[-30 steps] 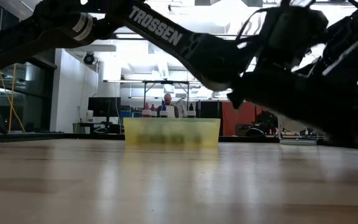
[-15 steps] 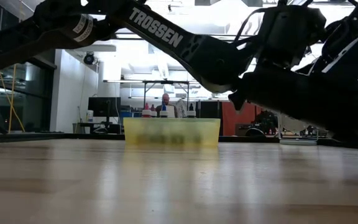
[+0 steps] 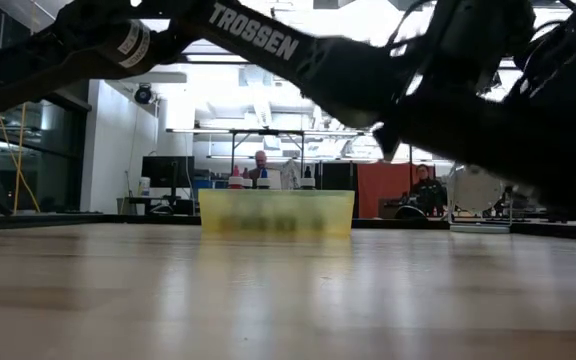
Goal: Pick & Place food coloring
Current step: Put the small green food coloring into the yellow container
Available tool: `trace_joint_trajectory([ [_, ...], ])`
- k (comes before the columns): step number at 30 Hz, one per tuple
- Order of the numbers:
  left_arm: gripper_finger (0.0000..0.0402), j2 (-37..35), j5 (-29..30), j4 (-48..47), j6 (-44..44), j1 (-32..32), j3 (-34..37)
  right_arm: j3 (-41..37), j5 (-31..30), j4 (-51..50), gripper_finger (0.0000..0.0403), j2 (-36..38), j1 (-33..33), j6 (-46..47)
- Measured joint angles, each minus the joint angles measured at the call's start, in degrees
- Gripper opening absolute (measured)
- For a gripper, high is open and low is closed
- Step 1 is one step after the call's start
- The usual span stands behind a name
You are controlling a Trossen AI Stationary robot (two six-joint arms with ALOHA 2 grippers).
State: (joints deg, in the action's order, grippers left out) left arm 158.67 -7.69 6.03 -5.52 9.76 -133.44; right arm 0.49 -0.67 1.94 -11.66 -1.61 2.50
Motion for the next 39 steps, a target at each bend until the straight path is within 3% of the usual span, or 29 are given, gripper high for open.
trace_joint_trajectory([
  [16,0.0051,-4.7,-9.8,-9.6,7.3,-0.5,-0.6,0.0,0.0,0.0,0.0000,0.0,0.0,0.0],
  [23,0.0051,-6.5,-12.9,-10.7,7.3,-0.8,-0.7,0.0,0.0,0.0,0.0000,0.0,0.0,0.0],
  [33,0.0051,-11.5,-27.1,-14.0,7.3,-1.2,-0.7,0.0,0.0,0.0,0.0000,0.0,0.0,0.0],
  [39,0.0051,-17.1,-28.7,-16.5,2.2,-3.2,-0.7,0.0,0.0,0.0,0.0000,0.0,0.0,0.0],
])
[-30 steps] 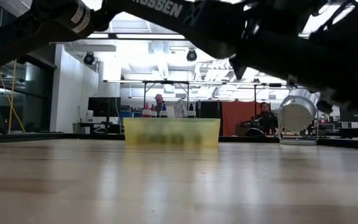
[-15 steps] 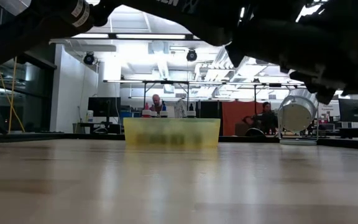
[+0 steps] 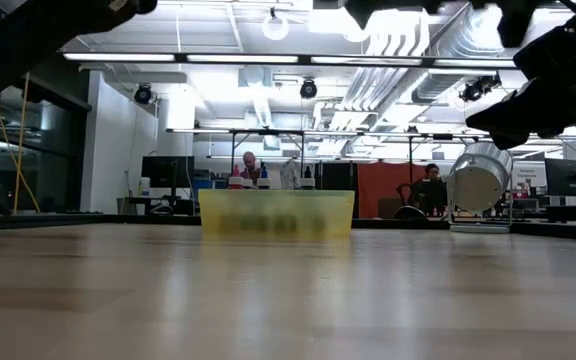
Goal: Pick & Place food coloring
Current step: Put the small green food coloring into the yellow container
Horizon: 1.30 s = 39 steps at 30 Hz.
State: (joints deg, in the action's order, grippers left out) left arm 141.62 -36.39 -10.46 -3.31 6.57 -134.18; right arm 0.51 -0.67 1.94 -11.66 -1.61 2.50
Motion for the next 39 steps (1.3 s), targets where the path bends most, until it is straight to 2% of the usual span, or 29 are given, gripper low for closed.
trace_joint_trajectory([
  [7,0.0051,-5.8,-2.2,-7.6,-3.3,-3.4,0.1,0.0,0.0,0.0,0.0000,0.0,0.0,0.0],
  [9,0.0051,-7.6,-1.3,-11.2,-5.7,-4.4,0.1,0.0,0.0,0.0,0.0000,0.0,0.0,0.0],
  [18,0.0051,-15.7,13.0,-37.6,-16.4,-9.0,0.1,0.0,0.0,0.0,0.0000,0.0,0.0,0.0],
  [22,0.0051,-17.1,15.3,-44.9,-13.7,-10.8,0.0,0.0,0.0,0.0,0.0000,0.0,0.0,0.0],
  [27,0.0051,-17.2,17.8,-51.3,-2.3,-13.1,0.1,0.0,0.0,0.0,0.0000,0.0,0.0,0.0],
  [30,0.0051,-17.2,20.3,-53.4,1.2,-14.4,0.2,0.0,0.0,0.0,0.0000,0.0,0.0,0.0],
  [34,0.0051,-18.2,24.6,-51.8,3.7,-15.9,4.0,0.0,0.0,0.0,0.0000,0.0,0.0,0.0],
  [37,0.0051,-23.0,25.1,-46.1,3.8,-16.6,11.8,0.0,0.0,0.0,0.0000,0.0,0.0,0.0],
  [39,0.0051,-29.1,24.9,-41.3,4.0,-17.1,21.1,0.0,0.0,0.0,0.0000,0.0,0.0,0.0],
])
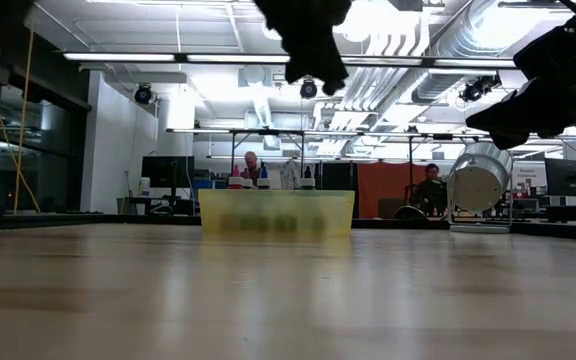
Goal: Pick & Place food coloring
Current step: Put the small green food coloring into the yellow container
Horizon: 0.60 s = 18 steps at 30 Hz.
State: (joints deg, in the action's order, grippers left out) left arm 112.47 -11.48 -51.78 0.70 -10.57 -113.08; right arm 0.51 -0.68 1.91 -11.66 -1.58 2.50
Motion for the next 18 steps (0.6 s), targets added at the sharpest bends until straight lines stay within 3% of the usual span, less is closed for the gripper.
trace_joint_trajectory([
  [4,0.0051,-12.0,0.2,19.7,3.5,-1.1,21.6,0.0,0.0,0.0,0.0000,-0.1,0.0,0.0],
  [6,0.0051,-15.6,1.6,31.6,4.3,-1.7,29.6,0.0,0.0,0.0,0.0000,-0.2,0.0,0.0],
  [8,0.0051,-18.5,4.2,36.6,4.2,-2.6,36.1,0.0,0.0,0.0,0.0000,-0.5,0.0,0.0],
  [12,0.0051,-19.5,10.5,45.4,6.0,-4.2,42.8,0.0,0.0,0.0,0.0000,-0.6,0.0,0.0],
  [18,0.0051,-17.7,20.4,56.9,12.4,-4.9,46.4,0.0,0.1,0.0,0.0000,-1.0,0.0,0.0],
])
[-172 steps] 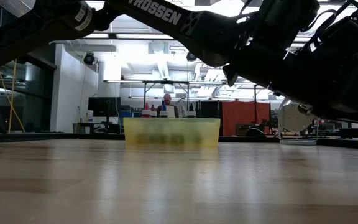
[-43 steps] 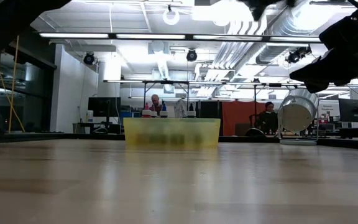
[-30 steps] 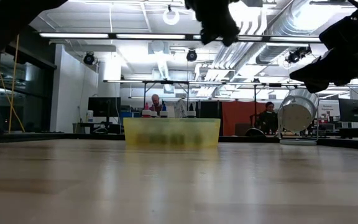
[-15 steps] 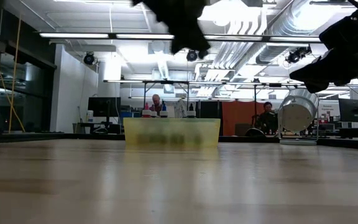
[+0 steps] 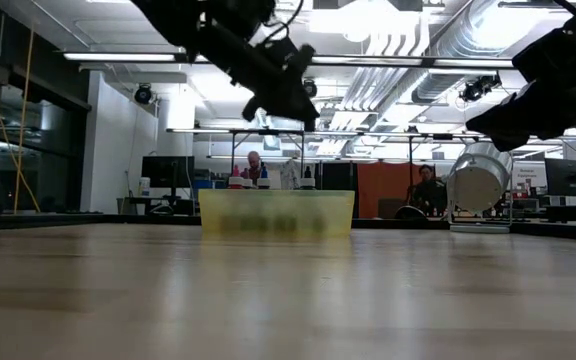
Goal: Pick & Place food coloring
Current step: Put the small green food coloring into the yellow container
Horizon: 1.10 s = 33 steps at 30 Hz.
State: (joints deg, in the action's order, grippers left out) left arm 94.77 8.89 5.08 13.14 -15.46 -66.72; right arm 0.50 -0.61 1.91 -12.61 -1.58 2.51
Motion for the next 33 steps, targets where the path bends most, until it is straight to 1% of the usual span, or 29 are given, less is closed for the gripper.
trace_joint_trajectory([
  [3,0.0051,2.7,5.0,2.6,0.7,0.1,-0.4,0.0,0.1,0.0,0.0000,-0.2,0.0,0.0],
  [4,0.0051,4.0,6.0,3.7,0.7,0.1,-1.3,0.0,0.1,0.0,0.0000,-0.2,0.0,0.0],
  [6,0.0051,6.0,7.4,3.0,0.7,0.1,-2.4,0.0,0.1,0.0,0.0000,-0.1,0.0,0.0],
  [12,0.0051,13.7,15.9,2.7,1.0,1.0,-9.2,0.0,0.1,0.0,0.0000,-0.1,0.0,0.0],
  [17,0.0051,19.2,19.1,0.6,4.6,2.3,-14.6,0.0,0.1,0.0,0.0000,-0.1,0.0,0.0],
  [21,0.0051,22.6,23.3,-0.8,7.8,3.3,-18.1,0.0,0.1,0.0,0.0000,-0.1,0.0,0.0],
  [25,0.0051,25.5,27.3,-1.3,11.6,4.0,-19.8,0.0,0.1,0.0,0.0000,-0.1,0.0,0.0],
  [33,0.0051,27.9,32.2,-1.5,18.6,4.3,-20.0,0.0,0.1,0.0,0.0000,-0.1,0.0,0.0],
])
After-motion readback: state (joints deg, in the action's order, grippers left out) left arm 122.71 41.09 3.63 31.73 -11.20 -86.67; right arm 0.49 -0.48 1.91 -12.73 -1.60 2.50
